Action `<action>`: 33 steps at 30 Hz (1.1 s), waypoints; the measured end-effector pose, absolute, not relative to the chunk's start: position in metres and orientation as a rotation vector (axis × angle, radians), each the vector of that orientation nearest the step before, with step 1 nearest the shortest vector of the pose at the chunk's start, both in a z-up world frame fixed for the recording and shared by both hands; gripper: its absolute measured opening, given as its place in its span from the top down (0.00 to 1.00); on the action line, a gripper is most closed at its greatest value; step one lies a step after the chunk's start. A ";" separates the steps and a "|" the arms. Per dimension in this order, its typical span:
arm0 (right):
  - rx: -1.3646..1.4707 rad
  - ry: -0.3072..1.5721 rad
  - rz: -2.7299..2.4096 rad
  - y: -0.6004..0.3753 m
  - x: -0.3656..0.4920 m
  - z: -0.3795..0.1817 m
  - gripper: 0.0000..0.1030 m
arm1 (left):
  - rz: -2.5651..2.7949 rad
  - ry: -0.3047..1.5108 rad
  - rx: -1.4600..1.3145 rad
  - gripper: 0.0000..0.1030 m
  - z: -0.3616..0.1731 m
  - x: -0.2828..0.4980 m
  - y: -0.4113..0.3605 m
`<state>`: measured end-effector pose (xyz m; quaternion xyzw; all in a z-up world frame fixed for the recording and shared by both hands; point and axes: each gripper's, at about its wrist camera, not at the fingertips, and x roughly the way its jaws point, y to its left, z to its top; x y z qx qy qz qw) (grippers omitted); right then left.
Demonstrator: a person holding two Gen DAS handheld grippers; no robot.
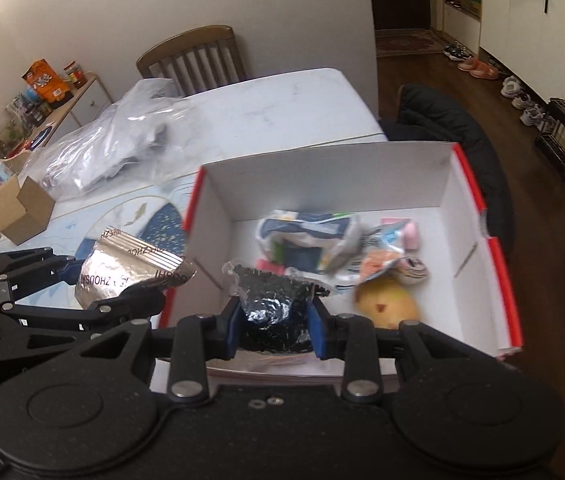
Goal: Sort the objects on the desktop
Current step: 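Carry the gold foil bag and black bead packet with both tools over the shoebox, then open both tools to drop the foil bag and bead packet into the box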
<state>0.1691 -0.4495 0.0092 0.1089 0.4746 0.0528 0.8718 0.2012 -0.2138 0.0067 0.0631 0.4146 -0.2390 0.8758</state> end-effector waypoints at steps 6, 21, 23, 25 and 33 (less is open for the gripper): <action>0.222 0.987 0.082 -0.474 0.170 0.006 0.68 | -0.526 0.865 0.152 0.48 0.002 0.212 -0.241; 0.164 0.999 0.058 -0.510 0.198 -0.023 0.68 | -0.529 0.896 0.265 0.49 -0.027 0.239 -0.291; 0.160 1.010 0.070 -0.510 0.203 -0.029 0.68 | -0.528 0.903 0.282 0.49 -0.031 0.242 -0.296; 0.151 1.018 0.077 -0.508 0.208 -0.036 0.68 | -0.526 0.908 0.297 0.49 -0.035 0.243 -0.299; 0.122 1.058 0.086 -0.499 0.219 -0.058 0.68 | -0.511 0.932 0.319 0.49 -0.046 0.248 -0.302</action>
